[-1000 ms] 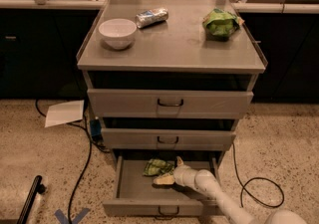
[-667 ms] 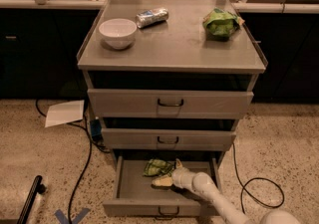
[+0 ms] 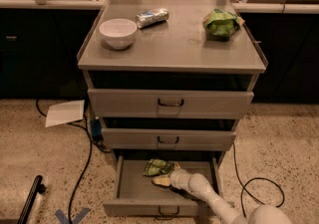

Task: Pick green jalapeno chip bag from bottom drawer and place on counter

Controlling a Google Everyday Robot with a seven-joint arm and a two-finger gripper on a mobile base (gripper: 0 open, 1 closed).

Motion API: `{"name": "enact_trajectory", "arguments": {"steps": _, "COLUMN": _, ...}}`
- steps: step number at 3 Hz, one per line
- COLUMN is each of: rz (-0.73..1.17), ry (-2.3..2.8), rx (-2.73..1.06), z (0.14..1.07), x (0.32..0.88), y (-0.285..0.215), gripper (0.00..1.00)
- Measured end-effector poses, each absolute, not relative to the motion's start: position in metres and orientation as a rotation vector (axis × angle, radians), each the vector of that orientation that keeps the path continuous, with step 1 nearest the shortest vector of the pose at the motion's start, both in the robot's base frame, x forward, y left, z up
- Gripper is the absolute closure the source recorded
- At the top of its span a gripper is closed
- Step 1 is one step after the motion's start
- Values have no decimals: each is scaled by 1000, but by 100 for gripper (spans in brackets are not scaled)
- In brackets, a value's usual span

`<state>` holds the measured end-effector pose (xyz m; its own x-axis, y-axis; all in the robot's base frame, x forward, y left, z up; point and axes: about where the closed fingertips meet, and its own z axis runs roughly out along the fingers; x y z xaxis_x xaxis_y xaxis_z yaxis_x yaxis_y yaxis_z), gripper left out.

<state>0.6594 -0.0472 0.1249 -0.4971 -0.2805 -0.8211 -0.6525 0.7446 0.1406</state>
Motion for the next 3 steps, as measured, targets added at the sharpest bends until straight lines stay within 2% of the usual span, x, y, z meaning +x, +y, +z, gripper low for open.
{"name": "enact_trajectory", "arguments": {"steps": 3, "rz": 560, "ry": 2103, "rx": -696, "z": 123, "x": 659, "y": -47, "gripper": 89}}
